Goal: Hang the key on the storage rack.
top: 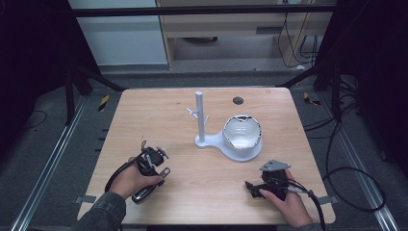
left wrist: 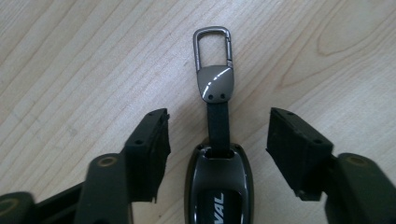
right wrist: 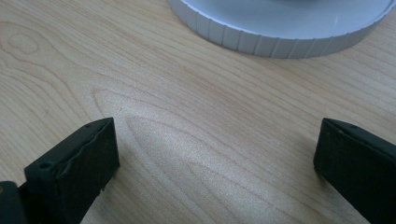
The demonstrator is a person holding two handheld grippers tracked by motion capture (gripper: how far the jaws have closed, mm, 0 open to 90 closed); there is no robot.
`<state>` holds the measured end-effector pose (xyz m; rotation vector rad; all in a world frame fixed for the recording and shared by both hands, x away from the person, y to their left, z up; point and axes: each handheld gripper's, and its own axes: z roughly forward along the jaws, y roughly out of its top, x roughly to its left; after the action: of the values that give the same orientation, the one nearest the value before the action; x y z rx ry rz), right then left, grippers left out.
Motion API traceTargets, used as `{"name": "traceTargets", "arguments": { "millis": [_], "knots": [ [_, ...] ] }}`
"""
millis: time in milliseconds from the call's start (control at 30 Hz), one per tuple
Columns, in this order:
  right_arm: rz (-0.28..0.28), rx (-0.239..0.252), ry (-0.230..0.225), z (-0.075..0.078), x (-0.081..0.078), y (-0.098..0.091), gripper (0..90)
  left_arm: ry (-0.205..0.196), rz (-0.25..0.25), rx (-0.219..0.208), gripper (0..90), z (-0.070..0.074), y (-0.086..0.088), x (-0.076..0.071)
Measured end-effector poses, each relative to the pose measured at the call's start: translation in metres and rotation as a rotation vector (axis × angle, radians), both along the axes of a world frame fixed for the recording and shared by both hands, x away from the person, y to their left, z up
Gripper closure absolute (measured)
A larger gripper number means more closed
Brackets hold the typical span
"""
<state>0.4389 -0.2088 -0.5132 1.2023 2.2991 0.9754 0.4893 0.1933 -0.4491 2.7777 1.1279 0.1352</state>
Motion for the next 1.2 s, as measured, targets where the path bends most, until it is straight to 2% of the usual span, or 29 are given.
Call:
{"name": "traceTargets", "arguments": {
  "millis": [200,400,700,833,1200],
  "knots": [
    [-0.002,-0.001,-0.001,0.000,0.000,0.000,0.4,0.016,-0.013,0.009,50.8,-0.001,-0.004,0.002],
    [-0.002,-0.001,-0.001,0.000,0.000,0.000,0.4,0.020,-0.023,0.054,52.3,-0.005,-0.008,0.004],
    [-0.003,0.000,0.000,0.000,0.000,0.000,0.5,0.039,-0.007,0.037,58.2,-0.008,-0.002,0.007],
    [-0.002,-0.001,-0.001,0.000,0.000,0.000,0.5,0.056,-0.023,0.045,60.6,-0.009,-0.005,0.007],
    [-0.002,-0.001,0.000,0.000,0.000,0.000,0.5,0.062,-0.032,0.055,65.3,-0.012,-0.006,0.008]
  ]
}}
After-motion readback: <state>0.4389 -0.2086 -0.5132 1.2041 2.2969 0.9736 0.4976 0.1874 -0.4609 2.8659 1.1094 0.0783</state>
